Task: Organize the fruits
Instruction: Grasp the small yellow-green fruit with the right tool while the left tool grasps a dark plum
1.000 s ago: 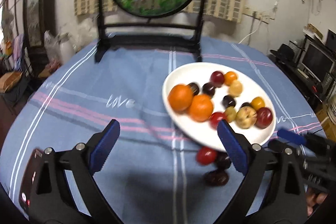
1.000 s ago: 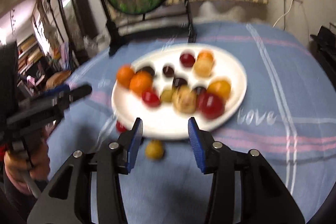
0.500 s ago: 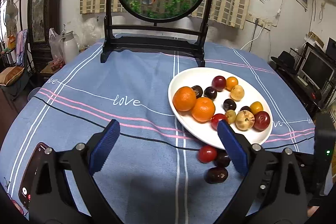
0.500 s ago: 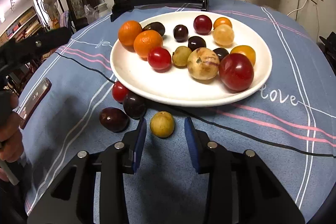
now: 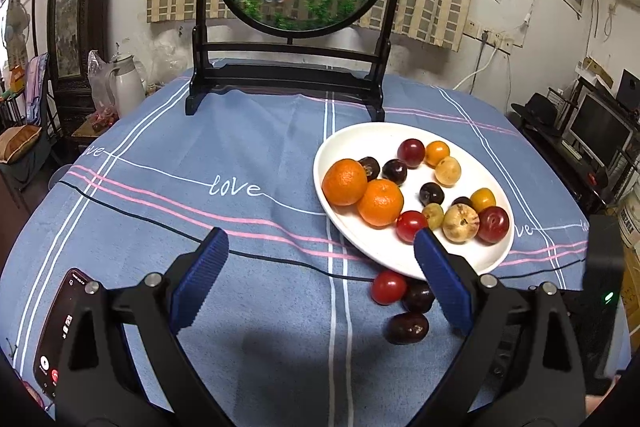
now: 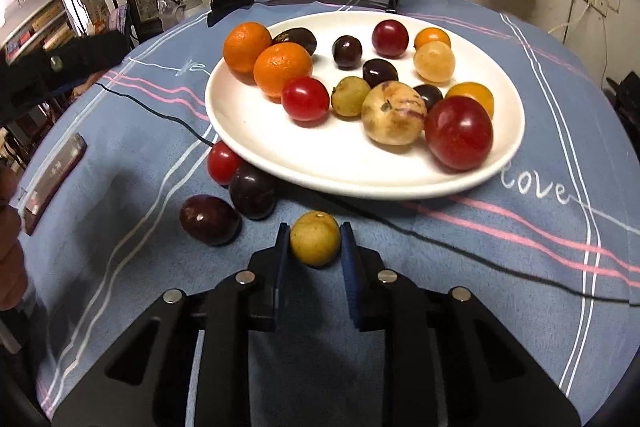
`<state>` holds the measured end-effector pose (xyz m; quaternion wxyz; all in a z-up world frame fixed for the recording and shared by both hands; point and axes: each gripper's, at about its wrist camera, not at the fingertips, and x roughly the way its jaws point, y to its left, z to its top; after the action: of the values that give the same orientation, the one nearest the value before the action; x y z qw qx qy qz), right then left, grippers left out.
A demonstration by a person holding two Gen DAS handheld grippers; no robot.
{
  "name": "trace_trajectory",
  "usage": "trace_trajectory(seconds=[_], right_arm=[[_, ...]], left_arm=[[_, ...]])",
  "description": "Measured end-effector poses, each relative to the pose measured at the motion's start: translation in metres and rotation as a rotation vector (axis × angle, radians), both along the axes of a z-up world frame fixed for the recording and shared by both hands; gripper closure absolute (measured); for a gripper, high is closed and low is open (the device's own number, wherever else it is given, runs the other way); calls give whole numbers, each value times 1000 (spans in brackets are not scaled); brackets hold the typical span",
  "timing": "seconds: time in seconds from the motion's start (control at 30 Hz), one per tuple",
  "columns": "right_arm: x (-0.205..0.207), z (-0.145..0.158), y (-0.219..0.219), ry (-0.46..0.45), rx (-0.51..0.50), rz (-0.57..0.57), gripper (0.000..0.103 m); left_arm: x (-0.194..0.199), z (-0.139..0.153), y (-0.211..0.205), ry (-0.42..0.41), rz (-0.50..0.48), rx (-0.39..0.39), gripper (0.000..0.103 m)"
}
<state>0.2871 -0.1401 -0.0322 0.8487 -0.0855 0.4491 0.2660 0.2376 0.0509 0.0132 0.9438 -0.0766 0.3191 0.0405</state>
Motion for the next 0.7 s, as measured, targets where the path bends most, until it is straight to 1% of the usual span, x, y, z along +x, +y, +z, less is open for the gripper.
trace_trajectory(seconds=[0.07,0.13,0.17,0.2,0.27,0.3,0.33,0.37,0.4,0.47,0.6,0.7], right_arm=[[-1,8,-9,18,66,-5,78],[-3,22,-19,0,122,-21,78],[-4,27,-23,-10,138,-30,78],[-5,31,-27,-18,159,-40,78],[-4,37,-33,-25,181,-61,78],[-4,38,-35,-25,186,-68,78],[-5,39,-36,-24,191,-71,78],[-5,39,-37,-24,194,-73,78],[-5,39,-37,-23,194,-73,78],[-5,40,-36,-22,198,-70,78],[-5,41,-34,-19,199,-64,78],[-6,41,-35,-15,200,-65,78]], left_arm=[[-3,-3,-3,10,-38,-1,8],[-8,-10,-8,35,-105,-20,10],[-9,-13,-11,46,-132,-24,17],[-10,-18,-18,67,-176,-25,21],[-10,-27,-31,107,-240,-16,37],[-9,-30,-36,121,-260,-14,41],[-8,-34,-43,140,-288,-8,49],[-7,-37,-49,152,-305,8,53],[-7,-41,-54,159,-314,29,55],[-6,-47,-59,173,-320,41,58],[-1,-59,-60,214,-324,31,60],[2,-64,-62,232,-328,25,64]])
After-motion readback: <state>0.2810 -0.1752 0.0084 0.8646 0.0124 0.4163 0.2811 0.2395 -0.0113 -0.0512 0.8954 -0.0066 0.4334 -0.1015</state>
